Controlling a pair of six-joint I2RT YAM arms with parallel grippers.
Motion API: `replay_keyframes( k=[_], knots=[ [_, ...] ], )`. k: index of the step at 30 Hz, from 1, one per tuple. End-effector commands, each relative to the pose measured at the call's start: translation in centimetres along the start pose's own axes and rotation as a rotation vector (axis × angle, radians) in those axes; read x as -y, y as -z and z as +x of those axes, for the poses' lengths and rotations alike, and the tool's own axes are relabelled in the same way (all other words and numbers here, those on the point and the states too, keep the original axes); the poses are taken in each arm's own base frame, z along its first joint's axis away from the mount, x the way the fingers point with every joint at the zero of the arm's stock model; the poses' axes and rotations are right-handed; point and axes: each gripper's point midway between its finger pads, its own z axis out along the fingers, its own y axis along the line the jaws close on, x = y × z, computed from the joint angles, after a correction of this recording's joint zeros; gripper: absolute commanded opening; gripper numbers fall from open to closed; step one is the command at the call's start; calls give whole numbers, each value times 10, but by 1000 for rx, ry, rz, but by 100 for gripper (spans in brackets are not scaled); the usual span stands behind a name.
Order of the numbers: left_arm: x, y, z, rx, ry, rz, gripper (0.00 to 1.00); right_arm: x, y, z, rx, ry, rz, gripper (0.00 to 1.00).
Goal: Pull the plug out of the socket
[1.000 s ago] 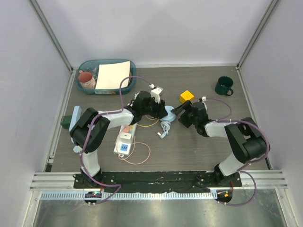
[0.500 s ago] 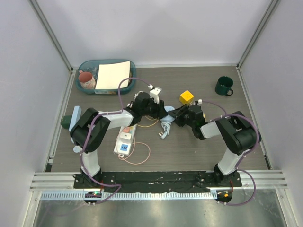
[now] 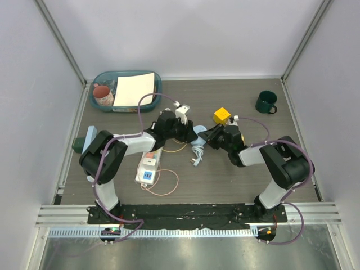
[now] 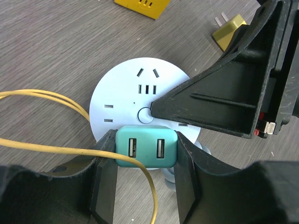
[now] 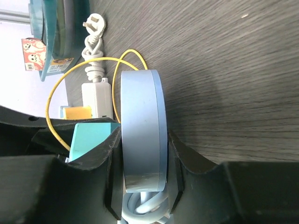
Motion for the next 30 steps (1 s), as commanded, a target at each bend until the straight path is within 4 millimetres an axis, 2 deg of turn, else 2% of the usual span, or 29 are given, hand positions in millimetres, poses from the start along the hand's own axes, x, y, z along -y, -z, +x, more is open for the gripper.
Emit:
replay_keyframes(
  k=[1,2,3,5,6,8,9,12,15,16,17,18,19,20,23,24,28,30],
  knots=[
    [-5,6,-62,118,-15,31,0,-11,9,-15,70,118,-100,1],
    [-4,7,-69,125,28,45,0,1,11,-11,60,74,-79,1],
    [-3,7,-75,150,39,66,0,-2,12,-14,66,57,-108,1],
    [3,11,-73,157,76,97,0,4,13,-12,62,24,-111,1],
    [4,12,-66,154,92,105,0,1,13,-15,70,15,-134,1],
    [8,14,-66,171,105,123,0,4,17,-18,76,-19,-151,1],
    [6,14,-58,158,128,122,0,-5,19,-23,92,-43,-199,1],
    [7,15,-54,162,143,127,0,-11,23,-26,96,-50,-233,1],
    [4,16,-57,177,128,100,0,0,22,-26,95,-6,-163,1],
    [3,16,-58,176,114,89,0,-9,21,-33,109,25,-151,1],
    [1,16,-55,154,112,72,0,0,20,-36,130,59,-79,1],
    [0,16,-62,162,94,60,0,19,22,-29,105,86,15,1],
    [0,17,-65,161,65,49,0,15,26,-35,124,128,27,1],
    [-2,17,-64,149,61,36,0,20,28,-37,134,140,59,1],
    [-2,17,-72,156,22,12,0,21,34,-38,140,167,67,1],
    [-5,16,-70,143,12,-11,0,24,35,-44,170,168,89,1],
    [-5,14,-67,131,-38,-44,0,31,37,-42,178,160,112,1],
    [-1,13,-65,129,-27,-16,0,27,39,-42,188,145,82,1]
  ],
)
